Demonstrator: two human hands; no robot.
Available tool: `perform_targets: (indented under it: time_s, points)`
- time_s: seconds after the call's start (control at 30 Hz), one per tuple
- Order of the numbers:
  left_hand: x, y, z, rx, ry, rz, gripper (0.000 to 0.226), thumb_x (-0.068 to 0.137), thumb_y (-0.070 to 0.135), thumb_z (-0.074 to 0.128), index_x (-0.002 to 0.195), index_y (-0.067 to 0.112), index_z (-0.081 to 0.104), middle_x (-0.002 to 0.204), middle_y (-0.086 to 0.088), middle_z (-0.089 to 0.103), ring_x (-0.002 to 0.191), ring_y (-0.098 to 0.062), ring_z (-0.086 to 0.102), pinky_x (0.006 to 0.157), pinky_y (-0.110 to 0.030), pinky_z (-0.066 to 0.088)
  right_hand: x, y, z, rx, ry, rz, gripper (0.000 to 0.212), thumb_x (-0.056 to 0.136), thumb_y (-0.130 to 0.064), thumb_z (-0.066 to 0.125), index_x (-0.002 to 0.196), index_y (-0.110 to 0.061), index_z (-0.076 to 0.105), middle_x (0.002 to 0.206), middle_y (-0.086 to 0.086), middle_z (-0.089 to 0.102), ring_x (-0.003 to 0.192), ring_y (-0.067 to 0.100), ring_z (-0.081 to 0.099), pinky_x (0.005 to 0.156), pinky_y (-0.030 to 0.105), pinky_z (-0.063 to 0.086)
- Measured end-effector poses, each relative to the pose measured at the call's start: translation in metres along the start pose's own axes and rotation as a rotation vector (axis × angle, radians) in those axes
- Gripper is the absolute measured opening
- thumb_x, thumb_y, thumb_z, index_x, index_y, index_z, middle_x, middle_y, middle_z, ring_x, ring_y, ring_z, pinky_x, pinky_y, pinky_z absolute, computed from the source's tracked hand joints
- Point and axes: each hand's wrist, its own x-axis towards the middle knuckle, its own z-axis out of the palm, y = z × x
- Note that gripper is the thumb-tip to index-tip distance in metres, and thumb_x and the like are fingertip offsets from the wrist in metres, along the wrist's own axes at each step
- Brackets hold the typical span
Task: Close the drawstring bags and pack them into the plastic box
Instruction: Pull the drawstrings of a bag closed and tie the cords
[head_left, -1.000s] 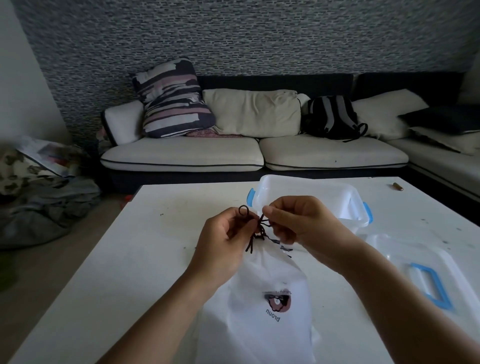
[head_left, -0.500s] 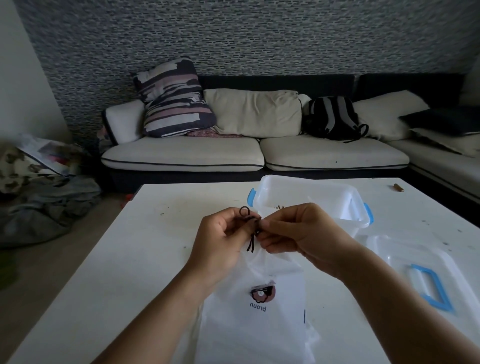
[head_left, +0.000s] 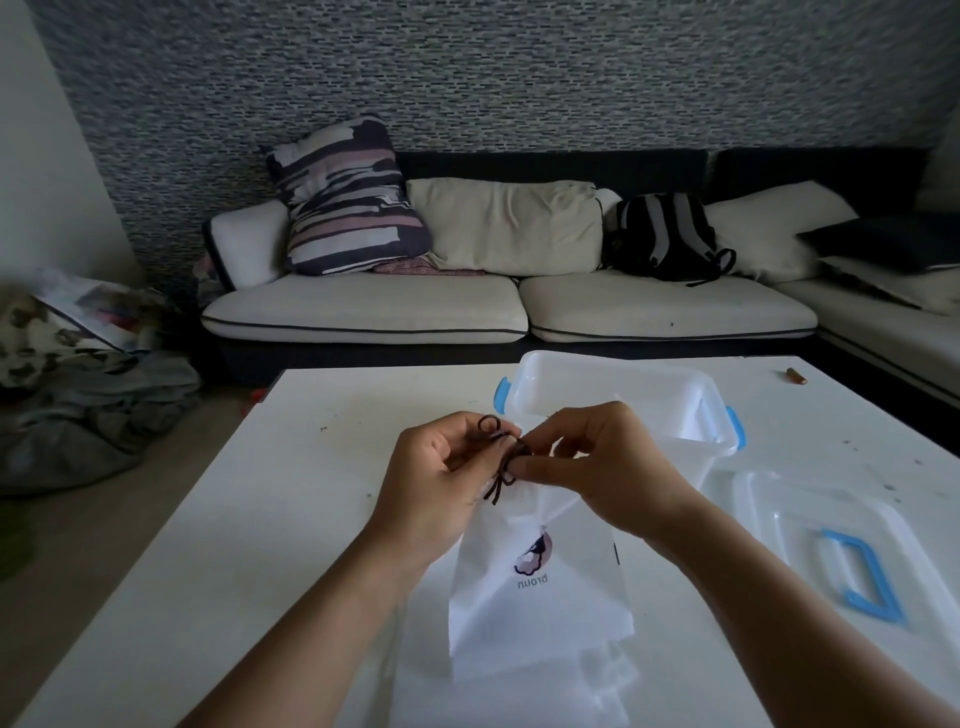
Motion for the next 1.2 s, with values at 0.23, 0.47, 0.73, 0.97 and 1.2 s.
perform_targets:
  time_s: [0.23,0.47,0.73,0.97,1.2]
  points:
    - [0.000,0.001,-0.001,0.097,-0.024,0.108,0.019,0.090,0.005,0.068,0.084,0.021,0.075,0.083,0.004,0.077,0.082,-0.010,0.073,0.080,-0.018,0.053,0.001,0.000,0.000,0.064,-0.059,0.023,0.008,0.082,-0.011,0.079,0.080,-0.004,0.074,0.077,0.007,0.073,0.064,0.008,0.060,0.062,0.021,0.047]
    - [0.004,0.003,-0.009,0.125,-0.127,0.096,0.011,0.091,0.003,0.067,0.090,0.009,0.076,0.085,-0.001,0.077,0.084,-0.013,0.072,0.079,-0.018,0.053,0.001,-0.003,-0.005,0.083,-0.183,0.027,0.012,0.085,-0.007,0.076,0.088,0.003,0.072,0.084,0.022,0.072,0.070,0.018,0.062,0.068,0.029,0.051]
    - [0.003,0.003,-0.006,0.141,-0.173,0.082,0.018,0.089,0.000,0.069,0.084,0.016,0.076,0.083,0.002,0.076,0.082,-0.011,0.072,0.077,-0.016,0.052,0.006,-0.001,-0.012,-0.082,-0.152,-0.009,0.025,0.078,-0.011,0.083,0.064,-0.010,0.063,0.053,0.007,0.057,0.048,0.011,0.042,0.048,0.020,0.035]
    - [-0.001,-0.002,0.002,0.150,-0.181,0.033,0.012,0.090,0.003,0.068,0.087,0.012,0.076,0.082,-0.004,0.076,0.079,-0.016,0.072,0.075,-0.020,0.053,0.008,0.002,-0.002,-0.237,-0.204,0.057,0.019,0.082,-0.005,0.069,0.077,-0.020,0.059,0.062,0.001,0.066,0.050,0.007,0.046,0.051,0.021,0.039]
    - [0.000,0.004,0.001,0.032,-0.166,0.067,0.014,0.089,-0.002,0.067,0.084,0.010,0.075,0.072,0.003,0.069,0.065,-0.008,0.061,0.066,-0.016,0.047,0.001,0.006,-0.014,0.210,-0.300,0.227,0.020,0.089,-0.018,0.069,0.099,-0.002,0.073,0.108,0.031,0.067,0.090,0.029,0.062,0.087,0.045,0.049]
